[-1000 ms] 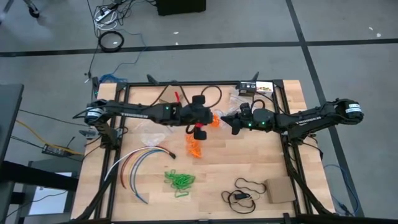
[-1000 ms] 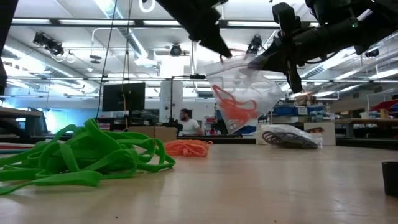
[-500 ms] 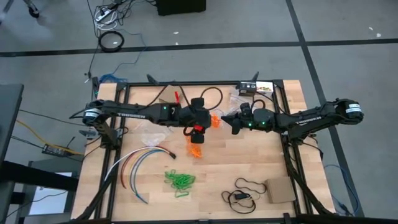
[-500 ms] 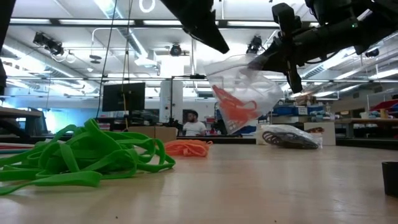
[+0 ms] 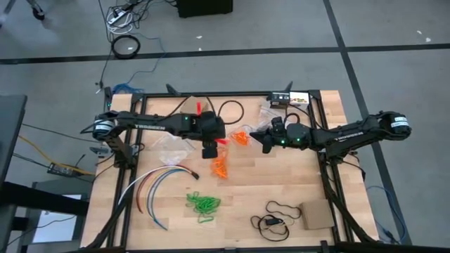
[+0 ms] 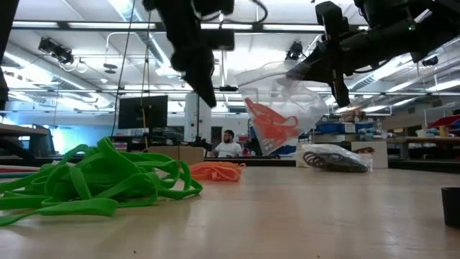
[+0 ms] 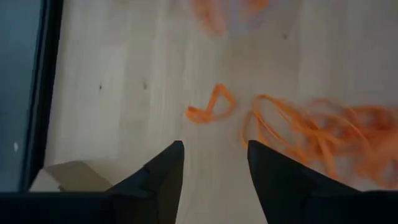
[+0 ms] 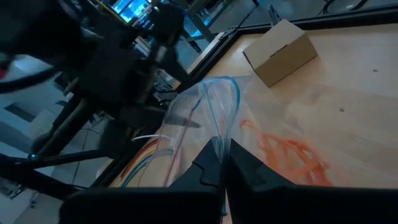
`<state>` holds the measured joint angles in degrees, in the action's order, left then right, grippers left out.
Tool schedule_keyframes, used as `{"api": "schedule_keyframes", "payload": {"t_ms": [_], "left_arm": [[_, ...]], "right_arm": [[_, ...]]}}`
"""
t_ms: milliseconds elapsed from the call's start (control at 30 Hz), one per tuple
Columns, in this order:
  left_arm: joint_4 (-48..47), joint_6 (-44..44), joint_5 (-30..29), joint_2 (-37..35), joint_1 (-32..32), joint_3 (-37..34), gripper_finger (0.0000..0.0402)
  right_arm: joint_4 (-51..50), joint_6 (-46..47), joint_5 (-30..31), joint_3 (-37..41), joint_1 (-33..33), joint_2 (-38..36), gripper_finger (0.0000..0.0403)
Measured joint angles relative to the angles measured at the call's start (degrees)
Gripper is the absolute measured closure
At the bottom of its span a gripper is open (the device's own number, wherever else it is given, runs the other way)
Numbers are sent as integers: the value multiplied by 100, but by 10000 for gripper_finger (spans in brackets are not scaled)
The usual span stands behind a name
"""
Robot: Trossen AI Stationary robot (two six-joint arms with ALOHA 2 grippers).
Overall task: Sort rubber bands
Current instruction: Put the orange rubber band into the transparent zip bag
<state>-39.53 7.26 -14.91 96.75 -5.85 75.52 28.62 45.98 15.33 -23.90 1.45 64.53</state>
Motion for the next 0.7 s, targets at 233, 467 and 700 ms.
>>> {"api": "schedule_keyframes", "payload": {"t_ms": [233,467,700], "left_arm": [[2835,-679,946,59,-563,-1640,228],[3992,-1060,1045,532,-1068,-2108,229],[4185,-1072,1580,1253,-1161,-1848,231]], "right_arm": [[0,-79,-61,0,0,-2,401],[25,-120,-83,-2,0,0,400],[5,-157,-94,-2,0,0,400]]}}
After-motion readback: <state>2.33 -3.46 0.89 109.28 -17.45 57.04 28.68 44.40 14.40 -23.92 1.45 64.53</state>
